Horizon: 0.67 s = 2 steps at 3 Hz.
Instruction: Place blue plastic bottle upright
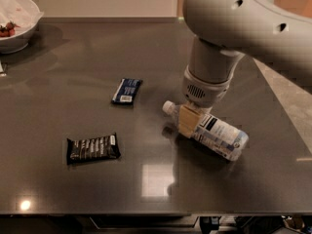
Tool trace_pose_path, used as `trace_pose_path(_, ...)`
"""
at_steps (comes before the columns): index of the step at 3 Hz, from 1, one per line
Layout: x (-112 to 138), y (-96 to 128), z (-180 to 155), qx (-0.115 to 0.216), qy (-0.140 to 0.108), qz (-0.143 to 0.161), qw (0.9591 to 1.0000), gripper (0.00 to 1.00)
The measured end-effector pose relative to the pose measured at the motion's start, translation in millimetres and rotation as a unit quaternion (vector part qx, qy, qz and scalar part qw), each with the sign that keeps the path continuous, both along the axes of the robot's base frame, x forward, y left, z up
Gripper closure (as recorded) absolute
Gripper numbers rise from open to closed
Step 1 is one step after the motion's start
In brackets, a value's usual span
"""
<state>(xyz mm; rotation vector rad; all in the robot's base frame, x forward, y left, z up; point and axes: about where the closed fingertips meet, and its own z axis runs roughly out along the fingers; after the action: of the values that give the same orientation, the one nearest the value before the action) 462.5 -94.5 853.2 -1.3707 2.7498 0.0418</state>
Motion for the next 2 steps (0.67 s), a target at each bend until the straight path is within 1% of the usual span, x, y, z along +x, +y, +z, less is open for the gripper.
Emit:
trace_pose_path(1, 10, 5, 23, 0.024, -0.034, 0.032, 0.9986, 1.00)
trace_pose_path(2, 22, 12, 44, 0.062, -0.071, 0.064, 0.9935, 1.00)
